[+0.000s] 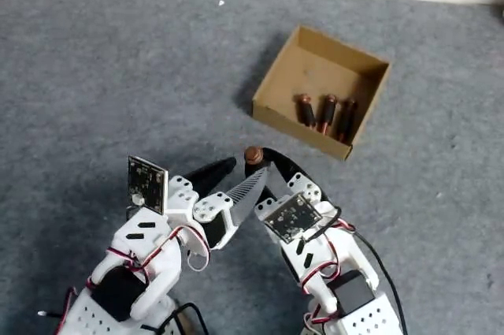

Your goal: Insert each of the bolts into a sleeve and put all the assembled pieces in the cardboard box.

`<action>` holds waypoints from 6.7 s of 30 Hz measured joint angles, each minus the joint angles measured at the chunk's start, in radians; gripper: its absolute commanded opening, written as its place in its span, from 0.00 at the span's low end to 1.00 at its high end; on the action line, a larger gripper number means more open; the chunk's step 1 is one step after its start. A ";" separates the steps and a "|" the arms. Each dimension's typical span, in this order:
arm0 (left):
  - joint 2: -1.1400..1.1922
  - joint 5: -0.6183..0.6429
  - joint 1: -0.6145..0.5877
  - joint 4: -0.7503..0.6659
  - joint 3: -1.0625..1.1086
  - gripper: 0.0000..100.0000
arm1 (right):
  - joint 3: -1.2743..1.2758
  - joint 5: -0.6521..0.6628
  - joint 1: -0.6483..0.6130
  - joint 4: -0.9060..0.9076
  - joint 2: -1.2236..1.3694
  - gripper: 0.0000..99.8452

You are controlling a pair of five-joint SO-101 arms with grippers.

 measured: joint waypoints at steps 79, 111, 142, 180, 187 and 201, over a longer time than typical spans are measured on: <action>0.000 -0.161 -0.454 0.006 0.221 0.01 | -0.885 -0.167 0.413 -0.358 1.611 0.01; 0.000 -0.161 -0.454 0.006 0.221 0.01 | -0.054 -0.167 0.413 -0.356 0.671 0.01; 0.000 -0.161 -0.462 0.020 0.221 0.01 | 0.000 -0.167 0.413 0.063 0.396 0.01; -0.002 -0.443 -0.638 0.539 0.221 0.01 | 0.000 -0.477 0.381 0.262 0.393 0.01; -0.002 -0.443 -0.638 0.539 0.221 0.01 | 0.000 -0.477 0.381 0.262 0.393 0.01; -0.002 -0.443 -0.638 0.539 0.221 0.01 | 0.000 -0.477 0.381 0.262 0.393 0.01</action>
